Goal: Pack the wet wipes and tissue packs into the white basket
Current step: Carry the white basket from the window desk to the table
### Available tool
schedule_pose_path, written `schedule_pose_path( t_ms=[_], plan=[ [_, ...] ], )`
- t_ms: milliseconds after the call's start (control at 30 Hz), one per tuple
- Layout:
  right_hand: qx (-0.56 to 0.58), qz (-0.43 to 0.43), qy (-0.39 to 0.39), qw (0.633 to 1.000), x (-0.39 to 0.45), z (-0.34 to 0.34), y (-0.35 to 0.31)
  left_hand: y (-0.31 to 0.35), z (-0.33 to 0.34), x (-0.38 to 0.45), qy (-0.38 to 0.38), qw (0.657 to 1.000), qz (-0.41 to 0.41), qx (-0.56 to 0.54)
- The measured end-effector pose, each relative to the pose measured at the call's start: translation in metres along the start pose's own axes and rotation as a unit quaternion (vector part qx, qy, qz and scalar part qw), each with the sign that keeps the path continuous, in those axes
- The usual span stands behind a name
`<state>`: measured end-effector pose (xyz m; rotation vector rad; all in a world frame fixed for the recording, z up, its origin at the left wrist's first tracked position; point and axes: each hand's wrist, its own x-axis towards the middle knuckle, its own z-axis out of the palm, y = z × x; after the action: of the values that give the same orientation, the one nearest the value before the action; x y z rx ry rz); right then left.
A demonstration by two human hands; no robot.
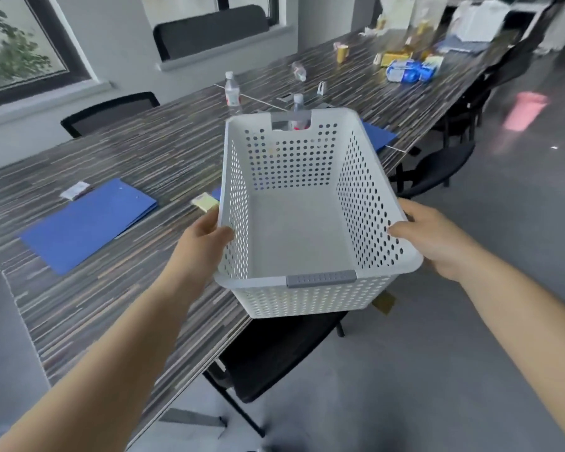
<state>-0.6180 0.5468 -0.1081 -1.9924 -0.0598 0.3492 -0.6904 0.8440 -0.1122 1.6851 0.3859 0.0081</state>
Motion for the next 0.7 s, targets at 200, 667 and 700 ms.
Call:
schedule_pose_path(
  t_ms=[200, 667, 700],
  plan=[
    [0.022, 0.012, 0.058, 0.998, -0.042, -0.095, 0.049, 0.024, 0.106, -0.016, -0.05, 0.998, 0.037, 0.0],
    [0.037, 0.137, 0.159, 0.977, -0.136, -0.282, 0.204, 0.0, 0.371, -0.047, -0.151, 0.987, -0.031, 0.043],
    [0.035, 0.15, 0.165, 0.974, -0.138, -0.293, 0.213, -0.001, 0.388, -0.045, -0.162, 0.985, -0.038, 0.048]
  ],
)
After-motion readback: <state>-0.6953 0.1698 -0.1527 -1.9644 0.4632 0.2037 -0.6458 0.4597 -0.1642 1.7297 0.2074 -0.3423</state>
